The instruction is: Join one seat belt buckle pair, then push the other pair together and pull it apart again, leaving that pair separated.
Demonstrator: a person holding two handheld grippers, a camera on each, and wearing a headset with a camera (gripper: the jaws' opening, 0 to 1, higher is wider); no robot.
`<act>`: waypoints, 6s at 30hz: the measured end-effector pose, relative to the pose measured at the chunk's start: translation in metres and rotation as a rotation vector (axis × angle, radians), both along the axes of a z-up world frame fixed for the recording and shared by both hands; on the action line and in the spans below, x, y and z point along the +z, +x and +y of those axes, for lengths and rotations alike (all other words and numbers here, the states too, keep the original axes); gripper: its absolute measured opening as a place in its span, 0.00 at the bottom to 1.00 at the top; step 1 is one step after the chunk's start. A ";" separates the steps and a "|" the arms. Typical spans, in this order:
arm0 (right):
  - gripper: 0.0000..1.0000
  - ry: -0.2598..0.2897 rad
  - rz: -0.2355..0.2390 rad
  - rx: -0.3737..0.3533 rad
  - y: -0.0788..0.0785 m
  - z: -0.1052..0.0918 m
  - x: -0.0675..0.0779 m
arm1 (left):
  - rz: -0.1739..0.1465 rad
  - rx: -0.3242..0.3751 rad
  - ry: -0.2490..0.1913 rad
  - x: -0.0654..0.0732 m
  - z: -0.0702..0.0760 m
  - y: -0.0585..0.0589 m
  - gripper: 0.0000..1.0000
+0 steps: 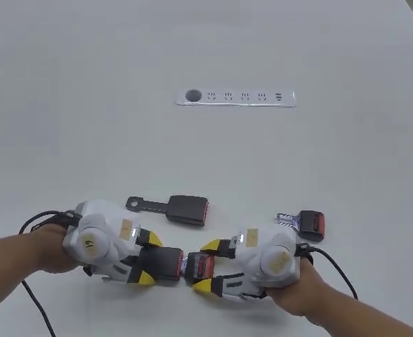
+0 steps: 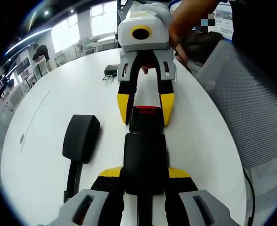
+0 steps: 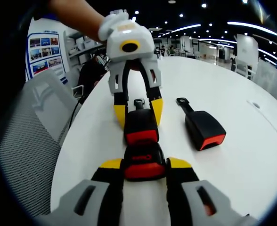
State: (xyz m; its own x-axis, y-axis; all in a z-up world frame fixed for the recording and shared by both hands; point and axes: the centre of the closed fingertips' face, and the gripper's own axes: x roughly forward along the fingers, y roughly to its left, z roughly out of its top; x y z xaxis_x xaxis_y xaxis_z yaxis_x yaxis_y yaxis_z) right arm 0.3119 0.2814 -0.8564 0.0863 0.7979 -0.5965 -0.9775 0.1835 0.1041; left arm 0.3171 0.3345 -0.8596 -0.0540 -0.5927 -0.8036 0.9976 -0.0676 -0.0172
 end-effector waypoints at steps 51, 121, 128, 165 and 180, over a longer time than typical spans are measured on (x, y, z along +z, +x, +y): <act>0.34 0.056 -0.020 -0.014 0.000 -0.001 0.001 | 0.018 -0.010 -0.019 0.000 0.002 0.000 0.33; 0.65 -0.225 0.039 -0.208 0.079 -0.197 0.005 | -0.030 0.127 0.054 0.012 -0.024 0.096 0.62; 0.59 -0.254 0.041 -0.158 0.076 -0.201 0.002 | -0.017 0.100 0.052 0.001 -0.028 0.095 0.56; 0.36 -0.118 0.000 -0.088 0.083 -0.201 0.002 | -0.004 0.147 -0.063 0.005 -0.039 0.100 0.35; 0.36 -0.064 -0.006 -0.090 0.082 -0.189 0.004 | 0.003 0.149 -0.056 0.005 -0.039 0.100 0.35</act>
